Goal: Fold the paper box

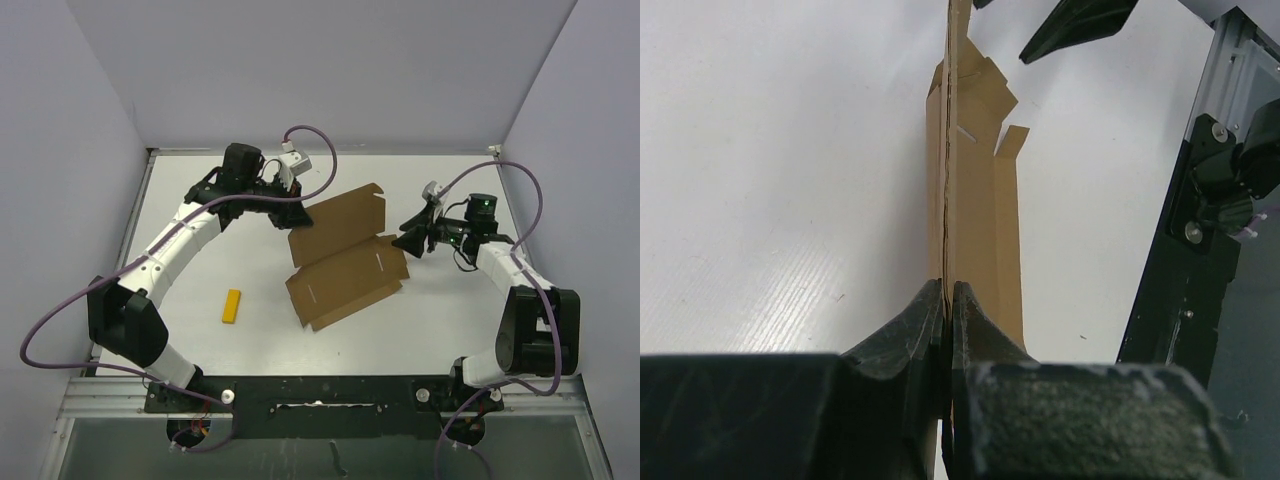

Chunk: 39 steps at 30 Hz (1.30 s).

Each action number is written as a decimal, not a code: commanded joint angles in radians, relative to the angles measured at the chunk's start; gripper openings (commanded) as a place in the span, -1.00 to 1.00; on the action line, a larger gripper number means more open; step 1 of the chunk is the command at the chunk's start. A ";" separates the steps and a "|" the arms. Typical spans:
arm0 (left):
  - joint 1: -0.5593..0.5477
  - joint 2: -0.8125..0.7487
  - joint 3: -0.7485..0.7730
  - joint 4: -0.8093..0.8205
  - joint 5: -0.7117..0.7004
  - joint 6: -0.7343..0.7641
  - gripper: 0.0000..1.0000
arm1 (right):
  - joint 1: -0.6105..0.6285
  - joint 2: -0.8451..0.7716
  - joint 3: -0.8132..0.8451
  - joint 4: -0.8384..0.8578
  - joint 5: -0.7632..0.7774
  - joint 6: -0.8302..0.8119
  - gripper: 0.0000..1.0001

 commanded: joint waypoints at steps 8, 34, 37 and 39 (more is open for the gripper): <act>-0.006 -0.078 0.059 0.015 0.030 0.053 -1.00 | -0.094 0.057 0.189 -0.341 -0.046 -0.083 0.22; -0.017 -0.109 0.040 0.036 0.034 0.050 -1.00 | 0.045 0.138 0.295 -0.462 0.145 -0.223 -0.82; -0.017 -0.118 0.050 0.030 0.023 0.053 -1.00 | 0.046 0.103 0.266 -0.410 0.131 -0.205 -1.00; -0.017 -0.123 0.061 0.023 0.020 0.056 -1.00 | 0.049 0.073 0.232 -0.345 0.135 -0.163 -1.00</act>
